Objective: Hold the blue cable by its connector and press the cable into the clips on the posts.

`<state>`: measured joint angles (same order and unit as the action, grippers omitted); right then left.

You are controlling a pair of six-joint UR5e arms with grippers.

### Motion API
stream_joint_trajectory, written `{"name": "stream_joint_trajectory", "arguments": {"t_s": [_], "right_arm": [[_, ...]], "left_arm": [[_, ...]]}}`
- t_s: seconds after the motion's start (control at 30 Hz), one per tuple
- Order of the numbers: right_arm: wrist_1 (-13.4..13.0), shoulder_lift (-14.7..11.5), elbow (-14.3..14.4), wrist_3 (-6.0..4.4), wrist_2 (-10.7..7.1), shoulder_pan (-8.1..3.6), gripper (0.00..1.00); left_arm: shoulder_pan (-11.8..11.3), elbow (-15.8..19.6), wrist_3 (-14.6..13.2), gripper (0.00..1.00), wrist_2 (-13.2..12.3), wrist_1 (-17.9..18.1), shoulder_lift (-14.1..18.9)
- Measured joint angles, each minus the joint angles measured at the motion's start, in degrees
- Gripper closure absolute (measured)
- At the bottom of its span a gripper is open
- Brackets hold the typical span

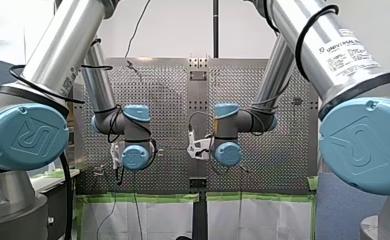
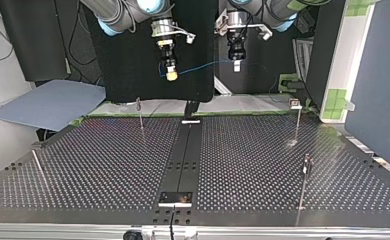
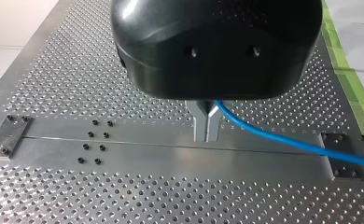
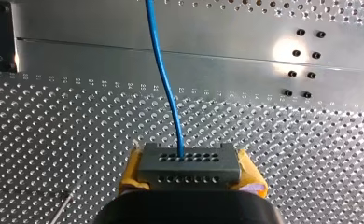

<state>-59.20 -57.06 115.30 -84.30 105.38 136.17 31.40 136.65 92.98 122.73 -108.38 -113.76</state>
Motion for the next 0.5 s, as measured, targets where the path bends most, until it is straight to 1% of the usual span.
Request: {"name": "stream_joint_trajectory", "arguments": {"t_s": [0.1,0.2,0.5], "right_arm": [[0.7,1.3,-1.0,0.12,0.98,1.03,1.0],[0.9,2.9,-1.4,0.15,1.42,1.5,1.0],[1.0,7.4,-1.6,0.17,1.59,1.68,1.0]], "left_arm": [[0.0,0.0,0.0,1.0,0.0,0.0,0.0],[0.0,0.0,0.0,1.0,0.0,0.0,0.0],[0.0,0.0,0.0,1.0,0.0,0.0,0.0]]}}
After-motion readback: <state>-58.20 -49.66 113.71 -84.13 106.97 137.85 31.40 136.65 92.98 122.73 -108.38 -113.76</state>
